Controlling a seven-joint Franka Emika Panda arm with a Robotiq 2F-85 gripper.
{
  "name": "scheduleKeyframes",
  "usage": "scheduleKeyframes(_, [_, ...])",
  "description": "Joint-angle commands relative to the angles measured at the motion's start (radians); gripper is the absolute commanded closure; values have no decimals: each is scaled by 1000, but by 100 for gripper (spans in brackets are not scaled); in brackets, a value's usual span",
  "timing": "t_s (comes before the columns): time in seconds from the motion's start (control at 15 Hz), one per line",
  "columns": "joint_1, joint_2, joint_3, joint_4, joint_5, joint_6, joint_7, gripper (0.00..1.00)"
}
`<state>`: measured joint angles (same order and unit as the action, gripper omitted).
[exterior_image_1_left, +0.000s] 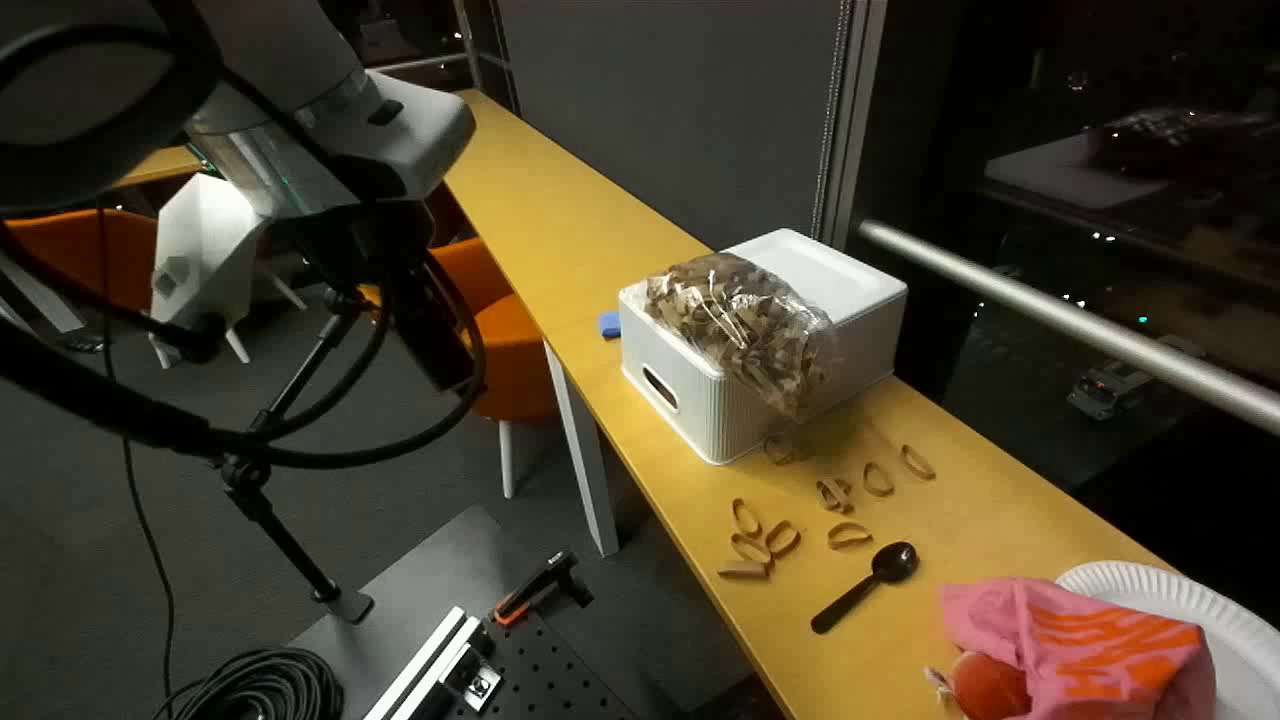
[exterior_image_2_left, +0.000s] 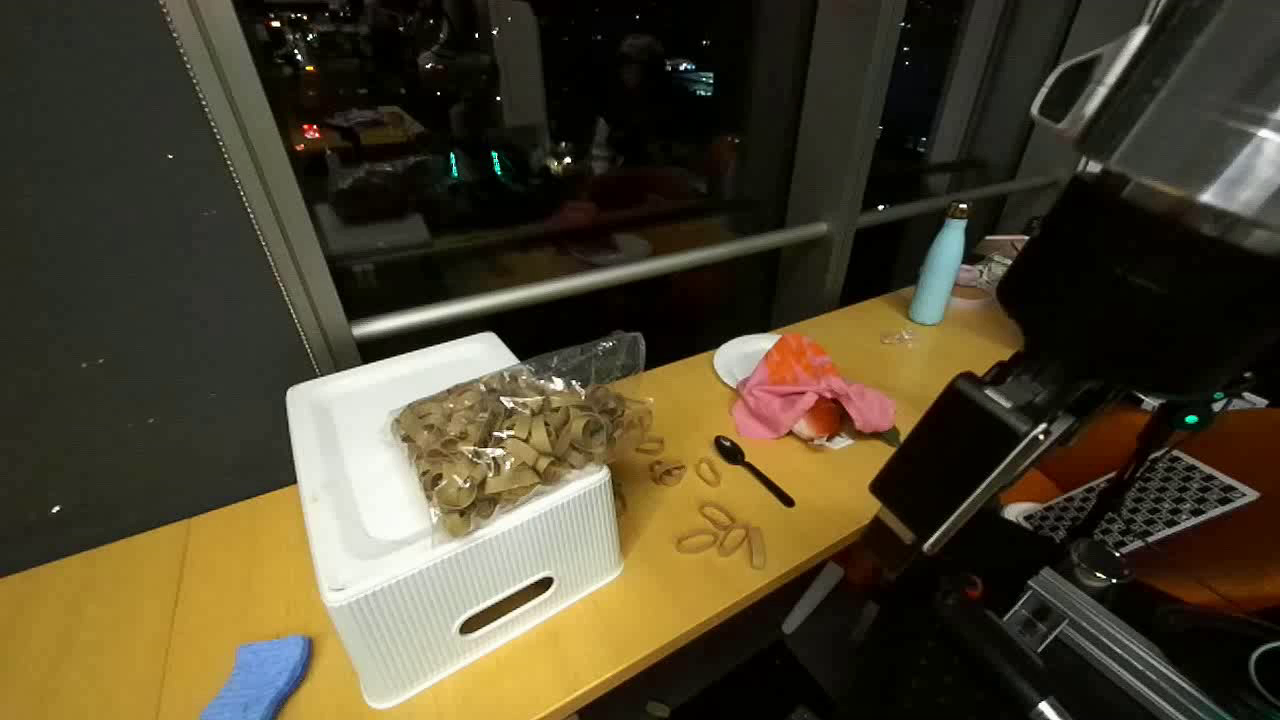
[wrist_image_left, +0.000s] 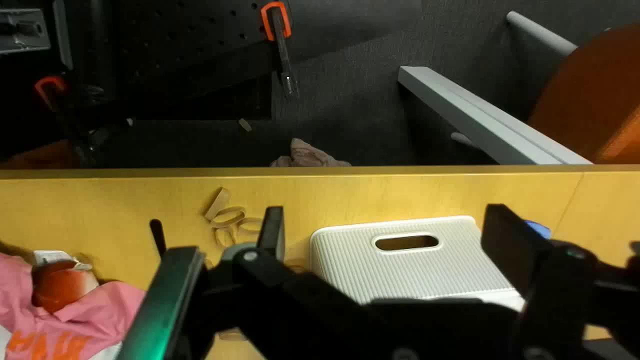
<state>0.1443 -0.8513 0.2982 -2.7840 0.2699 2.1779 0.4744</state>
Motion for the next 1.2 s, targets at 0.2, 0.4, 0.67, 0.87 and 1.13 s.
scheduleKeyframes(0.2, [0,0,-1,2,-2,-4,0,0])
scheduleKeyframes(0.4, [0,0,-1,2,-2,-4,0,0])
scheduleKeyframes(0.67, [-52,31,-23,75,-62,-32,-27,0])
scheduleKeyframes(0.87, [-121,68,-51,160,-140,-62,-43,0])
scheduleKeyframes(1.13, [-222,192,-115,296,-220,-85,-65,0])
